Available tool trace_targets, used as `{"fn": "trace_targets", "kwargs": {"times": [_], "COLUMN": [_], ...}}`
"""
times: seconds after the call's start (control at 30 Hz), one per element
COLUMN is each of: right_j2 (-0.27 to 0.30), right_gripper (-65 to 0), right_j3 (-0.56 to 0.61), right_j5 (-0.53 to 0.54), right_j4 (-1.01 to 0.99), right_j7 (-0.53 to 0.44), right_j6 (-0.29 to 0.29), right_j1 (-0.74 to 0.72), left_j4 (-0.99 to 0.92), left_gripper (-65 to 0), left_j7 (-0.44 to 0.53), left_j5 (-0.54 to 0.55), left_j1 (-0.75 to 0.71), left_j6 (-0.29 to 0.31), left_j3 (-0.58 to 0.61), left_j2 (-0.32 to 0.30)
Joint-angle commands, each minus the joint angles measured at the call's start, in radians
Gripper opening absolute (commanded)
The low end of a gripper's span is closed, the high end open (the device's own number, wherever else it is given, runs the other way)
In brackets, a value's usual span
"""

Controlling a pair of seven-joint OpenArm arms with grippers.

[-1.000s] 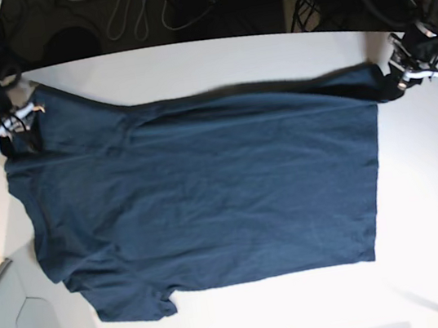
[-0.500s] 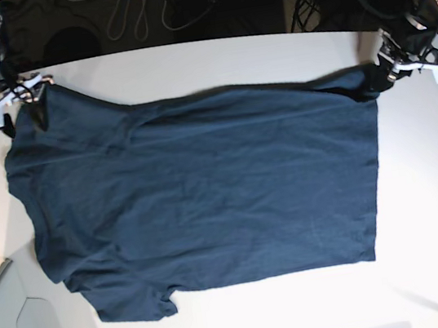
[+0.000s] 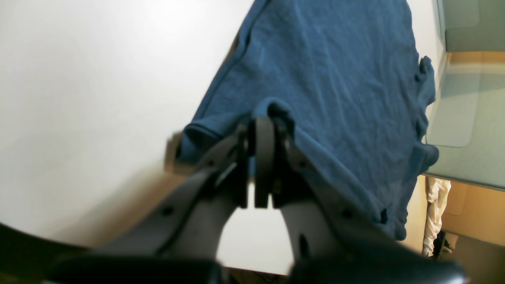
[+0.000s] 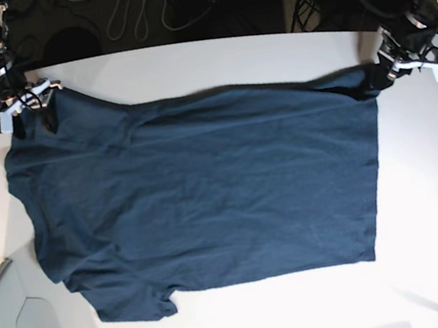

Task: Layout the t-shirt on the table in an organized manner, then fold the t-shirt properly
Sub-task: 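Regrasp the shirt shoulder edge with the right gripper, then pull the shirt edge taut between both grippers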

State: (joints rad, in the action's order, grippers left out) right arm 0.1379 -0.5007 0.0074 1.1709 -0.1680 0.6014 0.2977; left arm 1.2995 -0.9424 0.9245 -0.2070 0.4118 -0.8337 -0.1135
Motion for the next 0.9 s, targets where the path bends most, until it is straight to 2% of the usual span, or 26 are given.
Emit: {"fn": "trace_targets", "kwargs": {"times": [0.0, 0.07, 0.27, 0.47, 0.73, 0.87], "right_j2": [0.012, 0.01, 0.012, 0.012, 0.015, 0.006], "right_gripper": [-23.3, -24.4, -33.5, -38.8, -58.4, -64.0], "right_j3": [-0.003, -0.003, 0.038, 0.058, 0.032, -0.045], "right_j5": [0.015, 0.015, 0.015, 0.015, 0.015, 0.019], "right_j4": [0.014, 0.014, 0.014, 0.014, 0.022, 0.054], "right_j7": [-0.026, -0.026, -0.026, -0.026, -0.037, -0.037], "right_j6": [0.012, 0.012, 0.012, 0.012, 0.012, 0.012], "right_j1": [0.004, 0.008, 0.039, 0.048, 0.048, 0.047], "left_j4": [0.018, 0.018, 0.018, 0.018, 0.018, 0.018], "left_gripper": [-65.0, -65.0, -65.0, -65.0, -65.0, -65.0], "left_j7": [0.006, 0.006, 0.006, 0.006, 0.006, 0.006], "left_j5": [0.021, 0.021, 0.021, 0.021, 0.021, 0.021], "left_j1": [0.002, 0.002, 0.004, 0.004, 0.004, 0.002], "left_j6": [0.006, 0.006, 0.006, 0.006, 0.006, 0.006], "left_j3": [-0.002, -0.003, -0.003, -0.005, -0.006, -0.008], "left_j2": [-0.012, -0.012, -0.012, -0.012, -0.012, -0.013]}}
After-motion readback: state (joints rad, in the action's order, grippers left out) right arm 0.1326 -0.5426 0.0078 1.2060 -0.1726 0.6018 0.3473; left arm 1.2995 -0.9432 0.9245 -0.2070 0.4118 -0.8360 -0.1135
